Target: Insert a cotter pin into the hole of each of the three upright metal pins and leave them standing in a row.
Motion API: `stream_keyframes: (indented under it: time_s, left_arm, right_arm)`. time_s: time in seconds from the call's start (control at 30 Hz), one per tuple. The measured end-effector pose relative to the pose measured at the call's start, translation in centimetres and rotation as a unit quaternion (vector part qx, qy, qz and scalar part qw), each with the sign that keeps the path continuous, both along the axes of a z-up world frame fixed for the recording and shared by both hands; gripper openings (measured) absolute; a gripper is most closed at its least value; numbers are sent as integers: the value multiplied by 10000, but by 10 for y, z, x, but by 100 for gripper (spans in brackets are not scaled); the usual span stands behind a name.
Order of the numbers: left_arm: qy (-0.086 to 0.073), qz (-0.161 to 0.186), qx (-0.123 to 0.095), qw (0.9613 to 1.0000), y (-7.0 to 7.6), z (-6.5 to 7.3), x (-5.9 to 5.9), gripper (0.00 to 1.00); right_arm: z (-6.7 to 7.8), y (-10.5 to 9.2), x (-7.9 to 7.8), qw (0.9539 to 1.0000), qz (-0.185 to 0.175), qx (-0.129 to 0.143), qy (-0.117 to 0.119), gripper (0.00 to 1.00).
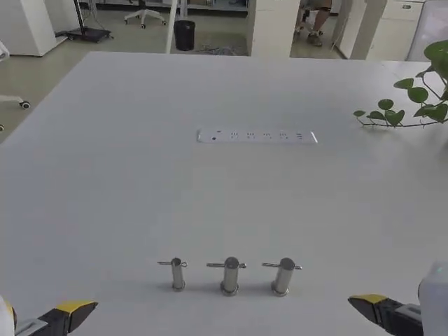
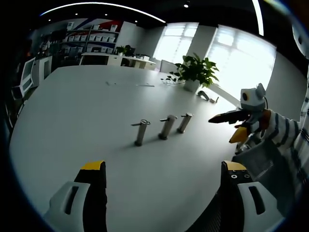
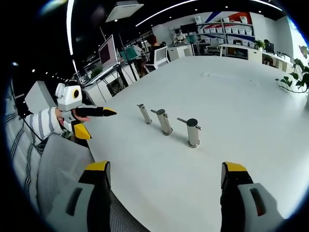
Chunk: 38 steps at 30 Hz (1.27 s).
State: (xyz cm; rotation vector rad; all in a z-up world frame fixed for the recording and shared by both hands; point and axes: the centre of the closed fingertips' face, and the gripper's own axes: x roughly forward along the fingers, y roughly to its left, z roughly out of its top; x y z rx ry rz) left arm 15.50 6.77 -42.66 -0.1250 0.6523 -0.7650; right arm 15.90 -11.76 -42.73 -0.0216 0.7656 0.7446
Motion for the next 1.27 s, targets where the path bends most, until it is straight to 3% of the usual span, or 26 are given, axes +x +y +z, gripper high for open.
stream_keyframes:
  time_s: [0.27, 0.37, 0.43, 0.53, 0.7, 1.27]
  left_arm:
    - [2, -10, 121, 9999, 3, -1, -9, 98]
    - [75, -26, 182, 9998, 5, -2, -12, 98]
    - [19, -13, 261, 9997, 8, 0, -13, 98]
    - [-128, 59, 206, 9997, 12, 7, -14, 98]
    - [-156, 119, 204, 9996, 15, 11, -18, 99]
    - [-77, 282, 80, 9995, 13, 16, -30, 99]
  right_arm:
    - [8, -4, 2, 9999, -58, -20, -87, 94]
    - [12, -2, 0, 10000, -40, 14, -89, 94]
    - [16, -1, 0, 9999, -40, 39, -129, 93]
    - [17, -1, 0, 9999, -83, 62, -124, 94]
    - [19, 0, -4, 9999, -76, 49, -107, 96]
    - [17, 13, -10, 9996, 272, -22, 120, 95]
